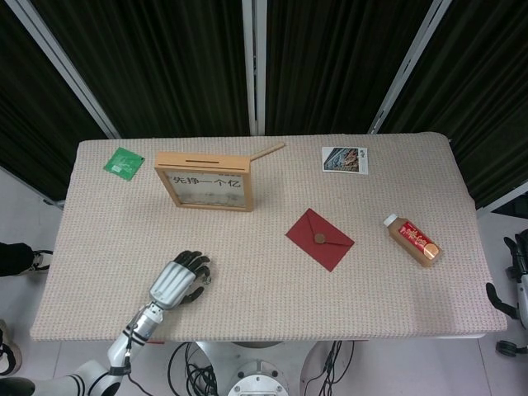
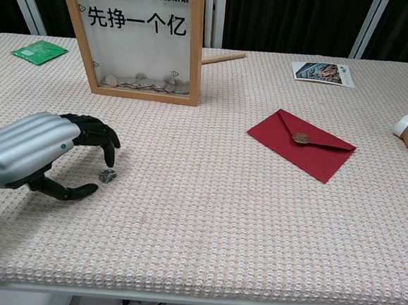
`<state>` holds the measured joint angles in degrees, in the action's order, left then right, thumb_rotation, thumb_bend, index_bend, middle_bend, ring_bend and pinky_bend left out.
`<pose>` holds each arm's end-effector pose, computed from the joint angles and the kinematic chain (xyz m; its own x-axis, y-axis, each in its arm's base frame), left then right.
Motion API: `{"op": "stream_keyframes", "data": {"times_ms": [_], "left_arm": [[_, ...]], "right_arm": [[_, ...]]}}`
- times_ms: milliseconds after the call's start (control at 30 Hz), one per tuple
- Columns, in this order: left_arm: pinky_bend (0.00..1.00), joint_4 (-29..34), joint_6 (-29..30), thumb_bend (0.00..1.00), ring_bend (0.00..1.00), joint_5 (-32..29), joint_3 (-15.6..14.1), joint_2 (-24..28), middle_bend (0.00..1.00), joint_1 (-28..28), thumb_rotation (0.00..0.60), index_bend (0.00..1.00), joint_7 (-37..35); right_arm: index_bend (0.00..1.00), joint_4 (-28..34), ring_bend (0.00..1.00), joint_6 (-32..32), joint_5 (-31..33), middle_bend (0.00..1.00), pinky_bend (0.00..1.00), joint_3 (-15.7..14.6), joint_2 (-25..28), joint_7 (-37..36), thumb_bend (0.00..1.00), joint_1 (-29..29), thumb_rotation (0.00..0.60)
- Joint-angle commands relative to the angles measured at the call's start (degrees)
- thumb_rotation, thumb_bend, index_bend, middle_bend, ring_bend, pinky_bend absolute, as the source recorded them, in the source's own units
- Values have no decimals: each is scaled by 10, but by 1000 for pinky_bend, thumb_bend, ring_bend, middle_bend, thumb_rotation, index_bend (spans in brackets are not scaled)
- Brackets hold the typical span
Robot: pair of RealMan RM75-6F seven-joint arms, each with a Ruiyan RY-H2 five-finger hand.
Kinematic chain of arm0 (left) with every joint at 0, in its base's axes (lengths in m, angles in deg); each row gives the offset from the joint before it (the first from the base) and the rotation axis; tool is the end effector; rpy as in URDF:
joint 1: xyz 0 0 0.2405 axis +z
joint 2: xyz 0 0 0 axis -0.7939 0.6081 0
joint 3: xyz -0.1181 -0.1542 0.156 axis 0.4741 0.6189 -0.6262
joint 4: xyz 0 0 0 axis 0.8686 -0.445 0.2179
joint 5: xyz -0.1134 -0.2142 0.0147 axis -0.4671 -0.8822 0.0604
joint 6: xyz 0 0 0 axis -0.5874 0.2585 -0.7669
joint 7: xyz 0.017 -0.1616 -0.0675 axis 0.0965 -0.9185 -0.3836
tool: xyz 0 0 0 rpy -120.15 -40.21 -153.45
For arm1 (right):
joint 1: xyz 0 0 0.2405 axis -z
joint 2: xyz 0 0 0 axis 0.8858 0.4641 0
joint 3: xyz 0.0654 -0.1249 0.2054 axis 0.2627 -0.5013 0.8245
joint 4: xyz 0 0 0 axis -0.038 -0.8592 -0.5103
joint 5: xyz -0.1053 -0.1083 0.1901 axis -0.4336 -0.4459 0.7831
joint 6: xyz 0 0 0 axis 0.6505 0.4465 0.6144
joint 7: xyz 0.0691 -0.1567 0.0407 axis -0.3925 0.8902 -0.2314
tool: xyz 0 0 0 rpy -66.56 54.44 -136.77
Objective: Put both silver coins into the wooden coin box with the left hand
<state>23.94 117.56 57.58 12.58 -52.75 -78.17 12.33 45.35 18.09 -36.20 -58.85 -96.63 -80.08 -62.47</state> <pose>-0.2064 0.2686 -0.1101 0.4164 0.1310 0.8997 0.7974 -0.5279 -0.2923 -0.3740 -0.1974 0.1659 0.3897 0.0183 0.9208 -0.9077 0.1766 0.3806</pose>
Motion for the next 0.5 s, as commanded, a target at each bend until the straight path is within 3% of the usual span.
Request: {"op": "stream_keyframes", "data": {"times_ms": [33, 500], "left_arm": [[240, -2, -4, 263, 171, -1, 1, -2, 241, -2, 600, 424, -1], [239, 13, -31, 263, 171, -10, 3, 6, 241, -7, 600, 424, 0]], "right_arm": [[0, -1, 0, -1, 0, 0, 0, -1, -1, 0, 301, 0, 600], [0, -10, 0, -4, 3, 0, 0, 0, -2, -8, 301, 1, 600]]}}
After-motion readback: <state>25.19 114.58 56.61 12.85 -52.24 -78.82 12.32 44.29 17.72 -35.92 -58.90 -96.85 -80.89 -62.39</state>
